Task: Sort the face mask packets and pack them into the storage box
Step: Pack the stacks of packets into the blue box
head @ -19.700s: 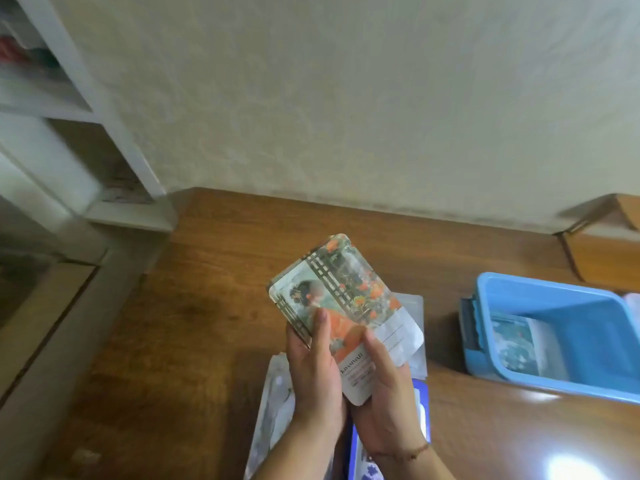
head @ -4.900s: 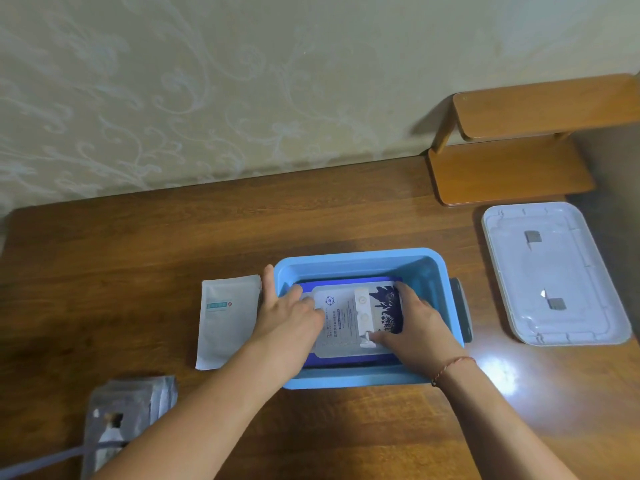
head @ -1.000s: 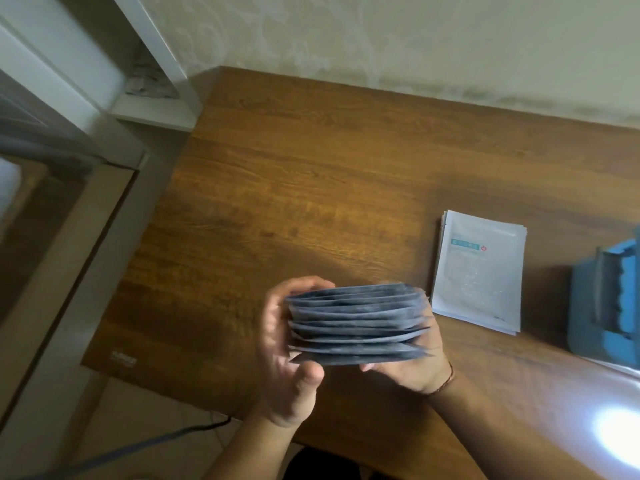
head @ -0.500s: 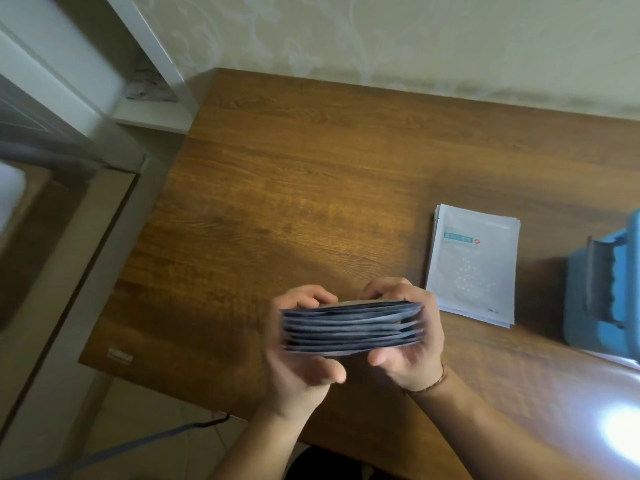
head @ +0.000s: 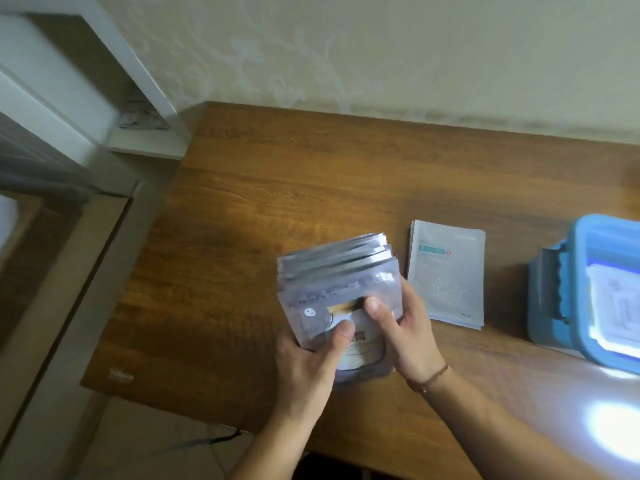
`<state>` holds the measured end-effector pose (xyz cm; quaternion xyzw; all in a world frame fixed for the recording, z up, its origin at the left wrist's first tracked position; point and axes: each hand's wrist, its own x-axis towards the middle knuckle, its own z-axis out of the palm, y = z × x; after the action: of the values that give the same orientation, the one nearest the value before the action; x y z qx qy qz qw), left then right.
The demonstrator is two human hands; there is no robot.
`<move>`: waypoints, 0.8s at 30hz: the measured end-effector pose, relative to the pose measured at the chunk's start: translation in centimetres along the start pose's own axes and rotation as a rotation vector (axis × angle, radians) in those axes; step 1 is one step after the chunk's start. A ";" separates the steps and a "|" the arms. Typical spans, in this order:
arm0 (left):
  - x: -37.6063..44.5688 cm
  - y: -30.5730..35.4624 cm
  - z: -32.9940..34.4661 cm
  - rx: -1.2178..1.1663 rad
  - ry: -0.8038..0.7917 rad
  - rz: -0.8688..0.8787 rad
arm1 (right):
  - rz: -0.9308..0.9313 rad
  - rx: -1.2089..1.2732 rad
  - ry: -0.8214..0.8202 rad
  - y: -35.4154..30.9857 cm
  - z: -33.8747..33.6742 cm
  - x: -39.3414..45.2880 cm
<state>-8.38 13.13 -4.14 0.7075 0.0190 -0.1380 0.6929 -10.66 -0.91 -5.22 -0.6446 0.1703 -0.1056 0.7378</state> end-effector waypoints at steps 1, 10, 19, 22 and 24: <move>-0.3 1.5 0.0 0.009 -0.054 -0.073 | 0.068 0.040 0.012 -1.1 -0.4 -0.4; -3.1 6.2 0.0 -0.346 -0.338 -0.713 | 0.577 -0.023 0.002 -7.4 -1.2 -5.8; -3.0 9.0 5.6 -0.602 -0.185 -0.591 | 0.148 0.857 0.246 -7.1 -2.6 -9.6; -3.4 9.8 8.1 -0.517 -0.146 -0.381 | 0.057 1.004 0.263 -7.6 0.0 -7.8; -3.8 10.2 9.1 -0.483 -0.106 -0.261 | 0.119 0.794 0.445 -8.9 -0.6 -7.5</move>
<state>-11.34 4.39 6.61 0.5054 0.1062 -0.2542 0.8177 -17.20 0.03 4.36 -0.2626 0.3074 -0.2561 0.8780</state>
